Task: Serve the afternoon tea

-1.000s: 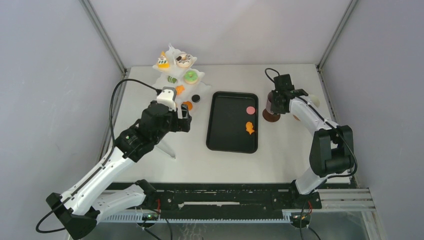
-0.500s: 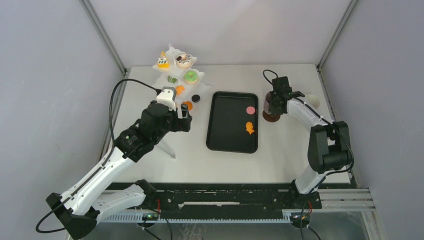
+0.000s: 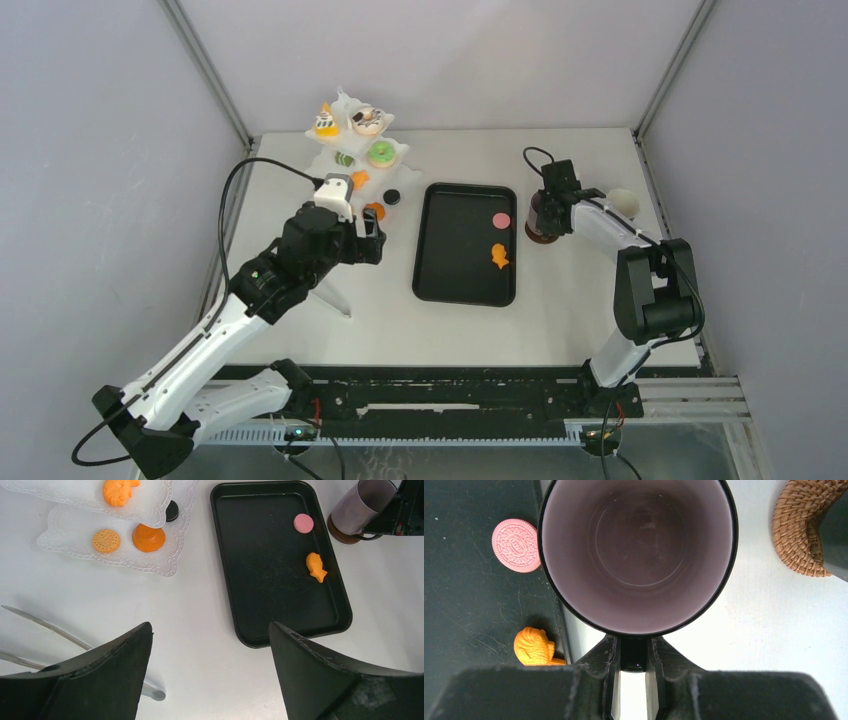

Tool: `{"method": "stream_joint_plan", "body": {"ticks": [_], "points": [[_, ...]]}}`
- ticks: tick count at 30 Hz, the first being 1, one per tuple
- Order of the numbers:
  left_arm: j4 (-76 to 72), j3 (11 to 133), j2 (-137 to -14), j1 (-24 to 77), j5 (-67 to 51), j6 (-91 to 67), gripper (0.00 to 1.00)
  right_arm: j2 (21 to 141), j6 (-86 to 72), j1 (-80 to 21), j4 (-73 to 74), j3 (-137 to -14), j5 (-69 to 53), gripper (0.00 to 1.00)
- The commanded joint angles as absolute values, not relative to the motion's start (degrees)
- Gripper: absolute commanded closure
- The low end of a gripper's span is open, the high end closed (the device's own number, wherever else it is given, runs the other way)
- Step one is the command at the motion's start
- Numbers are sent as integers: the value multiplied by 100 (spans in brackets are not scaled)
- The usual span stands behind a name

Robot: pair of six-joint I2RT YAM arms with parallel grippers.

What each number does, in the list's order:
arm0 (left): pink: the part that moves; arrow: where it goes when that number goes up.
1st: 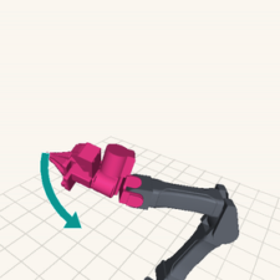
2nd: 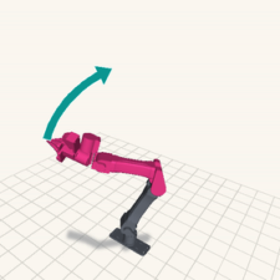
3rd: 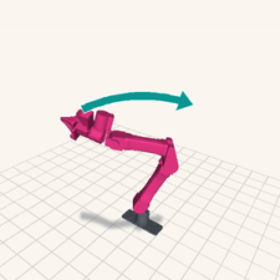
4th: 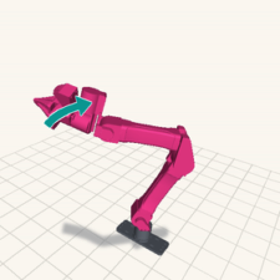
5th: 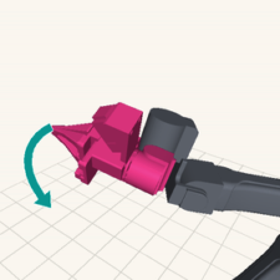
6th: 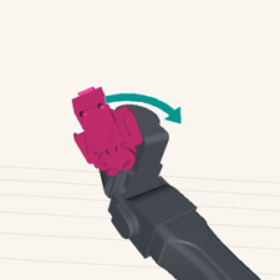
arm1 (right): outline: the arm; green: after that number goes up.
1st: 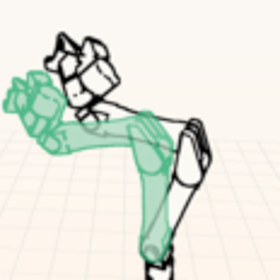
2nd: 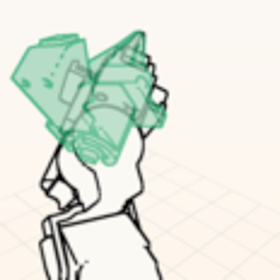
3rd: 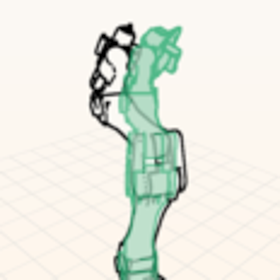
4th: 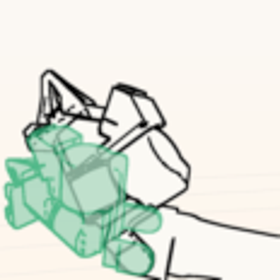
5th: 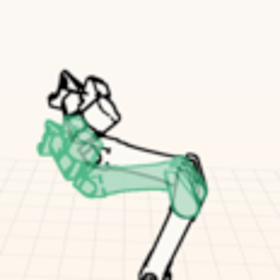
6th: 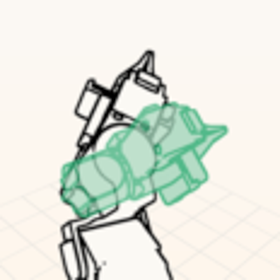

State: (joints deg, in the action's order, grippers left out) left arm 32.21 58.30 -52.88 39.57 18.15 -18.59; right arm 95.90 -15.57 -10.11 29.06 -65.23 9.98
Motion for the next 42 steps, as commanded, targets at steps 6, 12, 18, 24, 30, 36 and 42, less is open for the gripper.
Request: {"method": "stream_joint_plan", "body": {"ticks": [6, 12, 18, 24, 30, 36, 42], "points": [[2953, 5800, -5332, 3939, 1652, -1886, 10, 9456, -1550, -1083, 2736, -6454, 1252, 100], [2890, 5753, -5365, 3938, 1634, -1897, 10, 9369, -1567, -1125, 2749, -6343, 1256, 100], [2851, 5704, -5362, 3938, 1573, -1824, 10, 9233, -1600, -1112, 2748, -6177, 1345, 100], [2835, 5670, -5374, 3941, 1566, -1784, 10, 9187, -1714, -1110, 2814, -6073, 1308, 88], [2827, 5672, -5335, 3938, 1531, -1746, 10, 8872, -1686, -1103, 2881, -6078, 1147, 43], [2897, 5810, -5317, 3943, 1521, -1627, 9, 8388, -1653, -1049, 3448, -6506, 920, 29], [2965, 6280, -5380, 3938, 1701, -1438, 6, 7895, -1589, -1037, 4854, -7883, 1371, 25]]}}
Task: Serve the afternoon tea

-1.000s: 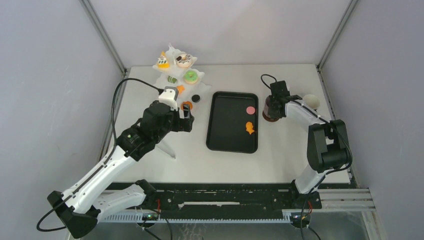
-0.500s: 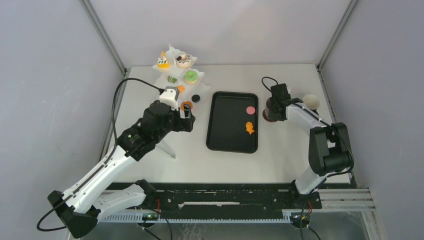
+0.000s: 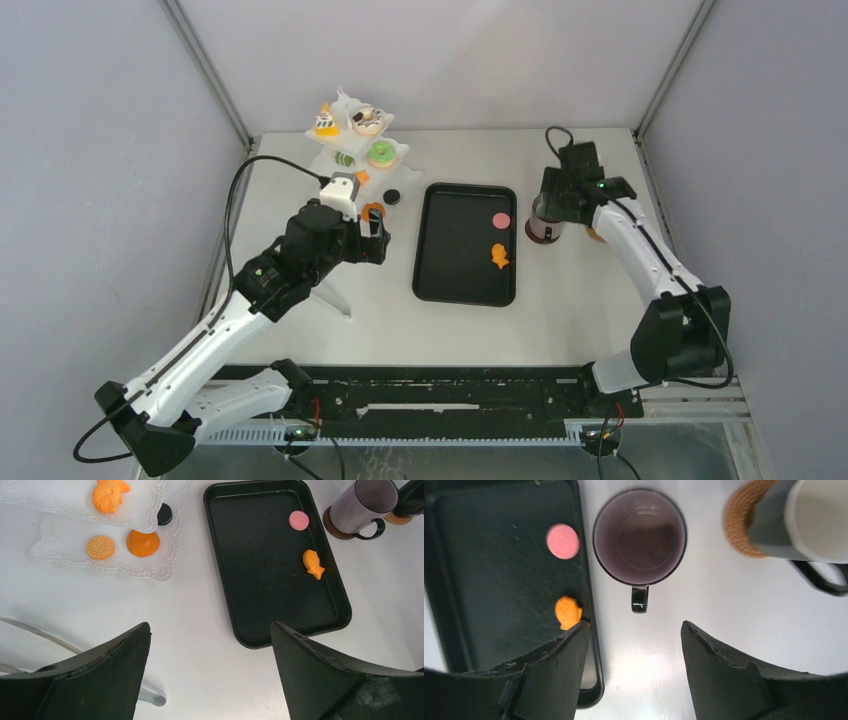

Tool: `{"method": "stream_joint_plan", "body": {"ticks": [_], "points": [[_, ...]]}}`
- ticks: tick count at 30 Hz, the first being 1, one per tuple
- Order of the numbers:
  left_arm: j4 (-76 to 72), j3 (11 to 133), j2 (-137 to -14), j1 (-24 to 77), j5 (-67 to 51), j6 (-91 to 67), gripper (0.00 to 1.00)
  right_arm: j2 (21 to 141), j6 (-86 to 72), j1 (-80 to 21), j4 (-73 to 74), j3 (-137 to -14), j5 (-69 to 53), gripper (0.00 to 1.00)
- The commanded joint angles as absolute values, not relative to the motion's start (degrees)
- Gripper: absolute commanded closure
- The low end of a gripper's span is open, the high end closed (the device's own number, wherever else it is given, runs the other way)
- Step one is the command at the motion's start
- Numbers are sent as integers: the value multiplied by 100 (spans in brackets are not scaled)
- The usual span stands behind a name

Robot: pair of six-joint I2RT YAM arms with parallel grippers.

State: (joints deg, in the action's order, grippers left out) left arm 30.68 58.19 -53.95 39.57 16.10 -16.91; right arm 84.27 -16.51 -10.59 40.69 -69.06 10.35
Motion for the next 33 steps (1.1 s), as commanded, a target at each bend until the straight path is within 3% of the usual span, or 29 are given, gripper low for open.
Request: {"method": "stream_joint_plan", "body": {"ticks": [1, 8, 19, 33], "points": [[2997, 6402, -5414, 3938, 1742, -1407, 6, 7844, -1611, -1037, 5088, -8166, 1489, 25], [3233, 7129, -5596, 3796, 2137, -1579, 0, 7480, -1847, -1046, 5997, -9502, 2179, 24], [4564, 7437, -5052, 1586, 1938, -2423, 0, 6352, -1753, -1133, 5666, -8868, 1964, 24], [4684, 6720, -4440, 1494, 2072, -3335, 0, 5372, -1921, -1143, 5326, -8037, 1677, 24]]}}
